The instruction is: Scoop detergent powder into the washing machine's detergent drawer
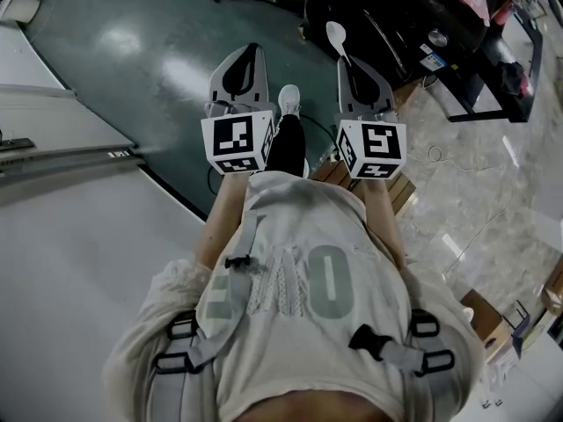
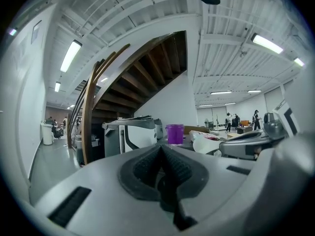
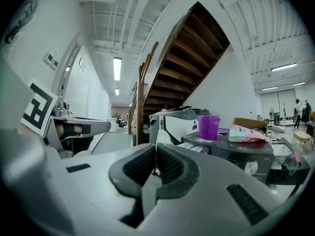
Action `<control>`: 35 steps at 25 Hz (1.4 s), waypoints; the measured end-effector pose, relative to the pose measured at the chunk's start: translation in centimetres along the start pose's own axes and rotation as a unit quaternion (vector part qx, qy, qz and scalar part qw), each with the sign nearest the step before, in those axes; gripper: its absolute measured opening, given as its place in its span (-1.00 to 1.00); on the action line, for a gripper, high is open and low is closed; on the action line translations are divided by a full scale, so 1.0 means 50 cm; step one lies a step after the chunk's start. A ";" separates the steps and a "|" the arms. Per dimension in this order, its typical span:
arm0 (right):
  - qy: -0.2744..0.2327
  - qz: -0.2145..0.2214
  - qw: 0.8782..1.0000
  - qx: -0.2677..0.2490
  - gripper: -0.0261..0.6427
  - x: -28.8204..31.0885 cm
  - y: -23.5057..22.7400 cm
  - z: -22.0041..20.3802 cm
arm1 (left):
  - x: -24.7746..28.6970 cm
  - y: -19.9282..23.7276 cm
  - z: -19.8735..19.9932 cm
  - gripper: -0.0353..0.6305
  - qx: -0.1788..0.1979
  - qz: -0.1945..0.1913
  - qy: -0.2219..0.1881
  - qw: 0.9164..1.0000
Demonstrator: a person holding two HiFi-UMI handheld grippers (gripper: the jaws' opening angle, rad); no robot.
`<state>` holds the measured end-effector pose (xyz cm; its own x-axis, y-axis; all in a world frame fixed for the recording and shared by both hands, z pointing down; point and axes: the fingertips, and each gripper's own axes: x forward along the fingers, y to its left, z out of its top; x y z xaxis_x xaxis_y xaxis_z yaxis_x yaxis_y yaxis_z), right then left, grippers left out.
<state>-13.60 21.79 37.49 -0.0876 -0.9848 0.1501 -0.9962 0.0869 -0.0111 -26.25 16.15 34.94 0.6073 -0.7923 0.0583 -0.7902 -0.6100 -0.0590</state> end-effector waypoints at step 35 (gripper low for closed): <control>-0.047 0.056 0.996 -0.042 -0.89 0.576 -0.440 0.229 | 0.741 0.058 0.164 -0.83 -0.014 0.026 -0.044 0.999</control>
<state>5.75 -10.21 30.76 -0.2028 -0.9775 0.0588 -0.9767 0.2062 0.0600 -5.35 -15.06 28.77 0.5693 -0.8215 -0.0328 -0.8221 -0.5684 -0.0318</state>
